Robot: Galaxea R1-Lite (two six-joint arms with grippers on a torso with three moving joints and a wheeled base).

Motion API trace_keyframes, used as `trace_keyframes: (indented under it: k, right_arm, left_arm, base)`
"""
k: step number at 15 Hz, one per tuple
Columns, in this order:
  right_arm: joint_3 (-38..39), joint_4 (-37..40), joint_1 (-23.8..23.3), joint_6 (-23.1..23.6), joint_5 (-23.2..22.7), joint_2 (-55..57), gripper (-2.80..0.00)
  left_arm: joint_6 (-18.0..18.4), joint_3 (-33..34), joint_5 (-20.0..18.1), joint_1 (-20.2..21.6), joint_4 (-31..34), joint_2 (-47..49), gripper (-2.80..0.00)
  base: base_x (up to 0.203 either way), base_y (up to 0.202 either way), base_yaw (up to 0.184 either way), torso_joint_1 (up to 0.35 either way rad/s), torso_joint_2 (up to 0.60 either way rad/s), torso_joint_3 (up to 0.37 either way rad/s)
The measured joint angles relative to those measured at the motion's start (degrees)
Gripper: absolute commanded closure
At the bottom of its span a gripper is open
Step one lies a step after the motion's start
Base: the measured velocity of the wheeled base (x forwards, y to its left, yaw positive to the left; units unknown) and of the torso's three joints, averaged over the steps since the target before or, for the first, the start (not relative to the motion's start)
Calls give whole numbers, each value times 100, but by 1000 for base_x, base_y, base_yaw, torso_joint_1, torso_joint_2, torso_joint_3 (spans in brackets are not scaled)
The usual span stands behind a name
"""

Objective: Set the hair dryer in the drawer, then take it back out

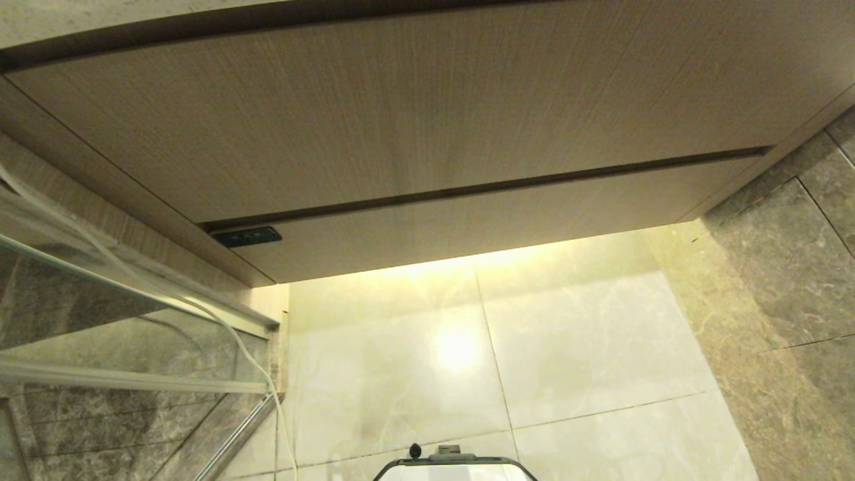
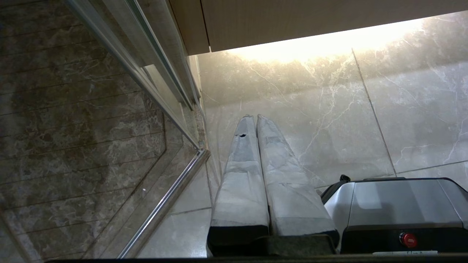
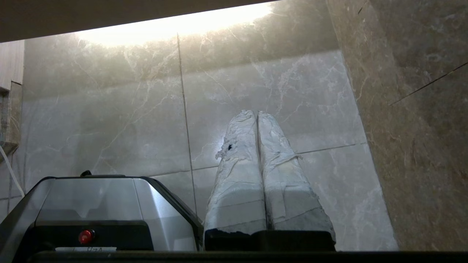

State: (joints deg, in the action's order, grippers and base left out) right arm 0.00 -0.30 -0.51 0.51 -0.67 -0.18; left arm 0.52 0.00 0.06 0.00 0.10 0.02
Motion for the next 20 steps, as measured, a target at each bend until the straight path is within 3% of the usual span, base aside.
trace_keyframes:
  k: [20]
  right_arm:
    - [0,-2,0,-11,-2,5,0]
  left_arm:
    - [0,0,1,0,0,0,0]
  base:
    - [0,0,0,0,0,0]
